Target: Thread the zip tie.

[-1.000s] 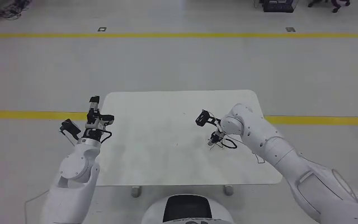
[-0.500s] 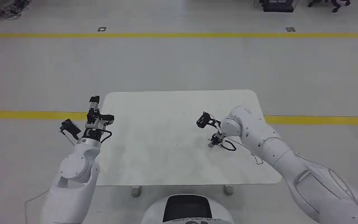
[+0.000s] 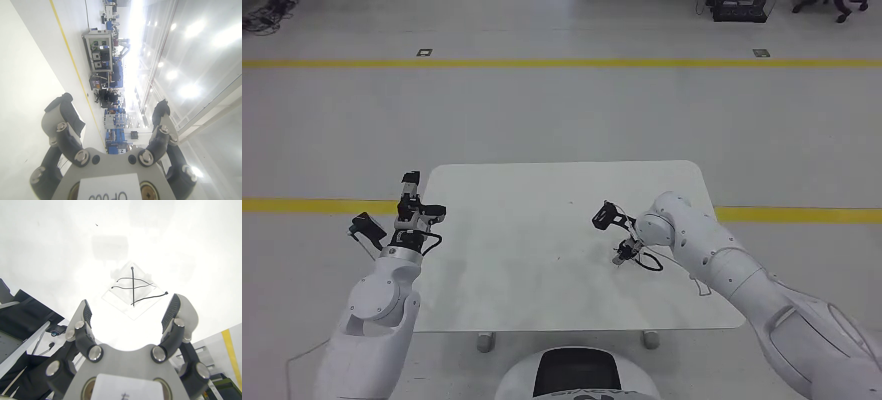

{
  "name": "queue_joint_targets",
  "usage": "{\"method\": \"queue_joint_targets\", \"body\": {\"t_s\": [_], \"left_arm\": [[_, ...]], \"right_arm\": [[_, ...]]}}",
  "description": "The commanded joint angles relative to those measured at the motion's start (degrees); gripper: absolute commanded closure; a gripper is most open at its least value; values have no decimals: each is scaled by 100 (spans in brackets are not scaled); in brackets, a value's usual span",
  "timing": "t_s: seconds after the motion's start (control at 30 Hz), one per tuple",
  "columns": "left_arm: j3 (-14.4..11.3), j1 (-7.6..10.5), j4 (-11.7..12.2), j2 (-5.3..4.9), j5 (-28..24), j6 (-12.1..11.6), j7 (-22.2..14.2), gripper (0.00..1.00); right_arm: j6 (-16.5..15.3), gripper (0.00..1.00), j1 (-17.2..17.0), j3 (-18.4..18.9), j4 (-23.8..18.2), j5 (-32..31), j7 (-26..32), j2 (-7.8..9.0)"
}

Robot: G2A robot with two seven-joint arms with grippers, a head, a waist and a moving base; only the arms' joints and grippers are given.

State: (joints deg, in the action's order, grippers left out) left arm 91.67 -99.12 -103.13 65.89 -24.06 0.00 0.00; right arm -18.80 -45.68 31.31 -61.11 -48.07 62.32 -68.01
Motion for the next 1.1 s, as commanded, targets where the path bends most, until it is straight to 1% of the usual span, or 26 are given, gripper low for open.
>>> {"method": "queue_joint_targets", "body": {"t_s": [0.0,0.17,0.23,0.53,0.57,0.6,0.63,0.77,0.8,0.9,1.07], "left_arm": [[0,0,0,0,0,0,0,0],[0,0,0,0,0,0,0,0],[0,0,0,0,0,0,0,0],[0,0,0,0,0,0,0,0],[0,0,0,0,0,0,0,0],[0,0,0,0,0,0,0,0],[0,0,0,0,0,0,0,0],[0,0,0,0,0,0,0,0],[0,0,0,0,0,0,0,0],[0,0,0,0,0,0,0,0],[0,0,0,0,0,0,0,0]], "right_arm": [[3,0,1,-1,0,0,2,0],[73,0,-49,17,6,-67,-114,4],[118,0,-54,21,-22,-163,-87,5],[158,0,-94,163,-85,-230,-37,17],[159,3,-103,178,-88,-237,-38,20],[157,13,-113,190,-93,-245,-39,22],[155,19,-126,207,-97,-255,-40,25],[141,38,-172,248,-86,-285,-63,27],[141,47,-180,257,-82,-290,-72,27],[134,50,-208,287,-68,-309,-109,25],[101,51,-250,324,-39,-350,-156,19]]}}
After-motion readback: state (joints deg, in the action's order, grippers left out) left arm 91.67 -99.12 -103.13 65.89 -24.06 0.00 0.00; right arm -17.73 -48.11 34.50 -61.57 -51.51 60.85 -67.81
